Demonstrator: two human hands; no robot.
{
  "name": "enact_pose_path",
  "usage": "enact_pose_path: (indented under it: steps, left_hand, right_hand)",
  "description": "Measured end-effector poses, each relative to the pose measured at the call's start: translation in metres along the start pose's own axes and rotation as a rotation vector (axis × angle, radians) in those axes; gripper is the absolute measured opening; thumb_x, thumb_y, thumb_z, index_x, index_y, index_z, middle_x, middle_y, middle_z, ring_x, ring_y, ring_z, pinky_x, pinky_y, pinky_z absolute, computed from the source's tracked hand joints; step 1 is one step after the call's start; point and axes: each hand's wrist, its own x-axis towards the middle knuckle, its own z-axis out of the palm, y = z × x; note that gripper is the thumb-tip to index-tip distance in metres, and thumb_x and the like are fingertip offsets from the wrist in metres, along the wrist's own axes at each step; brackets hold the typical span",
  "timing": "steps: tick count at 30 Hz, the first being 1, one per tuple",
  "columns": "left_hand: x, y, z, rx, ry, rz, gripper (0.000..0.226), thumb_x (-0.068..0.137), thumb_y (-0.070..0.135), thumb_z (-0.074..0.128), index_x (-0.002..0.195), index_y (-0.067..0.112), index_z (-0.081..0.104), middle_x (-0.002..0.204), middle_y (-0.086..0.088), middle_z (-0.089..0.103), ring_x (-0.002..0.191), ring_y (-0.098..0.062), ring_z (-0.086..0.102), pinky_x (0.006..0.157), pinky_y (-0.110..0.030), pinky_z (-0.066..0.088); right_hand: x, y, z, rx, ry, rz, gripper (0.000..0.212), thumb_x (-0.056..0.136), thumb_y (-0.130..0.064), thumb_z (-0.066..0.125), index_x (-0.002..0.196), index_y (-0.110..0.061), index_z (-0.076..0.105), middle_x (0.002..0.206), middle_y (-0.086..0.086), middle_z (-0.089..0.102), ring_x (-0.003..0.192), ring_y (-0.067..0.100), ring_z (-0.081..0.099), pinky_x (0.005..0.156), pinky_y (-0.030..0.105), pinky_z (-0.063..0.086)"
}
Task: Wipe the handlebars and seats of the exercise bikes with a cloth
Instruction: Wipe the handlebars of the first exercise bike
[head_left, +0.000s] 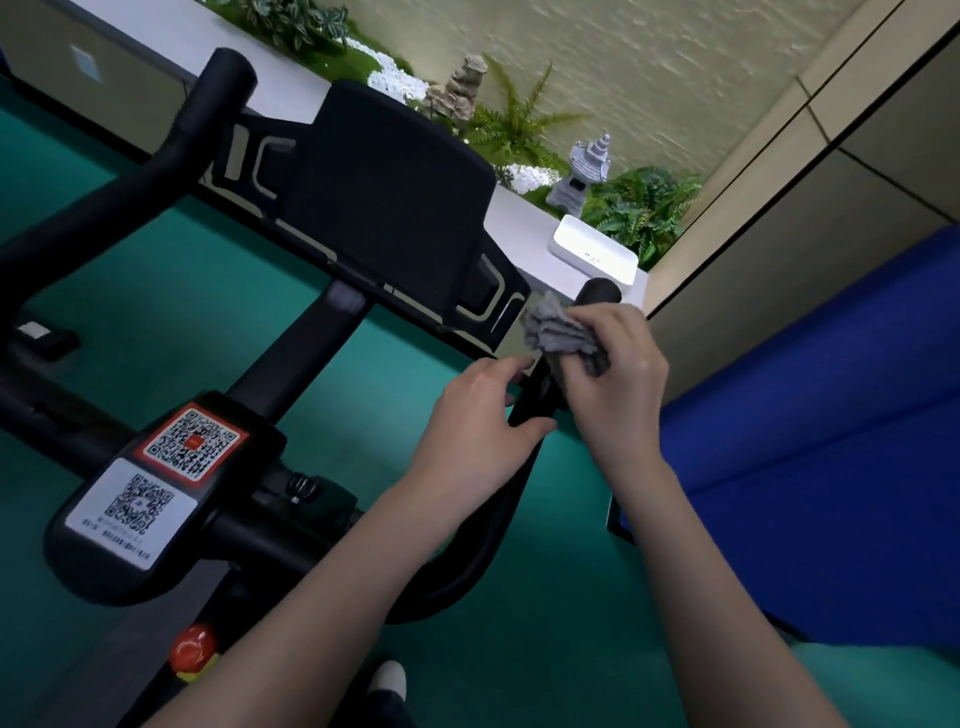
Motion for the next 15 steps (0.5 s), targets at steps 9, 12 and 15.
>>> enact_pose_path:
  steps: [9, 12, 15]
  left_hand:
    - [0.009, 0.005, 0.009, -0.002, 0.018, -0.015, 0.05, 0.079, 0.024, 0.073, 0.126, 0.026, 0.054, 0.116, 0.008, 0.059, 0.099, -0.006, 0.057, 0.089, -0.024, 0.046]
    - [0.008, 0.005, 0.013, -0.018, 0.058, -0.017, 0.049, 0.079, 0.017, 0.072, 0.124, 0.023, 0.056, 0.116, 0.007, 0.058, 0.1, -0.008, 0.058, 0.089, -0.03, 0.049]
    - [0.01, 0.006, 0.016, -0.006, 0.077, -0.013, 0.049, 0.079, 0.014, 0.072, 0.124, 0.023, 0.057, 0.114, 0.009, 0.057, 0.099, -0.008, 0.057, 0.085, -0.034, 0.051]
  right_hand:
    - [-0.023, 0.003, 0.005, 0.369, 0.386, 0.361, 0.023, 0.08, 0.004, 0.058, 0.092, -0.015, 0.061, 0.092, 0.004, 0.059, 0.085, 0.002, 0.053, 0.075, 0.013, 0.041]
    - [-0.055, -0.006, 0.019, 0.501, 0.432, 0.616, 0.043, 0.08, 0.011, 0.057, 0.092, -0.029, 0.055, 0.09, -0.002, 0.06, 0.084, 0.002, 0.057, 0.077, 0.019, 0.046]
    - [-0.054, -0.008, 0.035, 0.59, 0.49, 0.719, 0.033, 0.082, 0.011, 0.054, 0.096, -0.019, 0.053, 0.089, -0.008, 0.058, 0.082, -0.002, 0.056, 0.077, 0.017, 0.046]
